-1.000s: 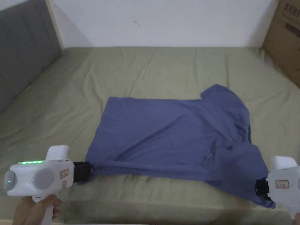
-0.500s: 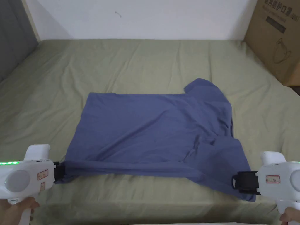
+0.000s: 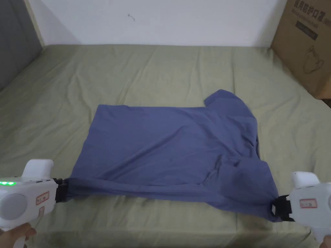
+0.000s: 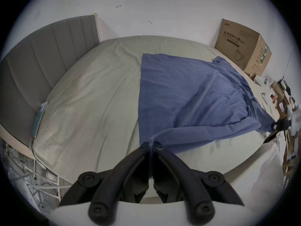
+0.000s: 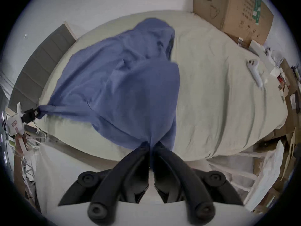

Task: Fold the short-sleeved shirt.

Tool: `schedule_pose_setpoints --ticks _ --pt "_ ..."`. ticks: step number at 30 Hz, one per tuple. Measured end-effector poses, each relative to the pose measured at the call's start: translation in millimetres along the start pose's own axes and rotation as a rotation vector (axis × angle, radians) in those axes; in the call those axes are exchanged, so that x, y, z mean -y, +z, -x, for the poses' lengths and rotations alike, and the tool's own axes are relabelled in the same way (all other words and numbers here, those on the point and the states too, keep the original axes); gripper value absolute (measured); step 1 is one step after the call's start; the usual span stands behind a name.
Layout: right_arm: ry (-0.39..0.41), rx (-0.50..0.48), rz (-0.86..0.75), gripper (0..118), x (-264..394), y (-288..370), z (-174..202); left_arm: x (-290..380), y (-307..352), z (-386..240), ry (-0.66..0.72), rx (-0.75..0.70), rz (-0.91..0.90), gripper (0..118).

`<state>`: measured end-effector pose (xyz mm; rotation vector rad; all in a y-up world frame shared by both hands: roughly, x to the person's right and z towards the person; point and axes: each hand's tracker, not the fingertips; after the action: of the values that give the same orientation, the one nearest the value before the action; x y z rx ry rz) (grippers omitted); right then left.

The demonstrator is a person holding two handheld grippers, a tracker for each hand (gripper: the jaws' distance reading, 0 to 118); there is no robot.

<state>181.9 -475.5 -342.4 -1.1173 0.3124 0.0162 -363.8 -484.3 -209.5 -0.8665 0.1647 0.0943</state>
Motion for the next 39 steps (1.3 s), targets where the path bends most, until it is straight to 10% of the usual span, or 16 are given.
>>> schedule_pose_setpoints --ticks 14,16,18,19,26,28,29,30,35,39 --pt "-0.03 0.087 -0.043 2 -177 -70 2 -148 -104 -3 -0.088 -0.121 0.01 3" --pt "-0.047 0.1 -0.025 10 -186 -93 5 -153 -127 -5 -0.088 -0.13 0.032 35" --pt "-0.052 0.108 0.002 60 -188 -108 4 -151 -138 -4 -0.074 -0.133 0.072 91" --pt "-0.05 0.111 0.011 65 -188 -111 4 -147 -143 -2 -0.056 -0.117 0.089 98" --pt "-0.059 0.076 -0.086 56 -175 -74 -3 -126 -108 21 0.091 -0.079 0.049 92" --pt "-0.044 0.086 -0.11 4 -167 -60 0 -119 -87 24 0.149 -0.039 0.009 42" --pt "-0.037 0.088 -0.124 0 -163 -55 0 -115 -80 24 0.169 -0.031 0.007 9" --pt "-0.017 0.063 -0.12 0 -157 -50 2 -108 -72 24 0.166 -0.052 0.001 0" --pt "-0.017 0.027 -0.104 0 -121 -43 5 -84 -58 19 0.234 -0.004 -0.017 0" --pt "-0.063 0.006 -0.083 0 -100 -47 2 -75 -73 15 0.297 0.032 0.036 67"
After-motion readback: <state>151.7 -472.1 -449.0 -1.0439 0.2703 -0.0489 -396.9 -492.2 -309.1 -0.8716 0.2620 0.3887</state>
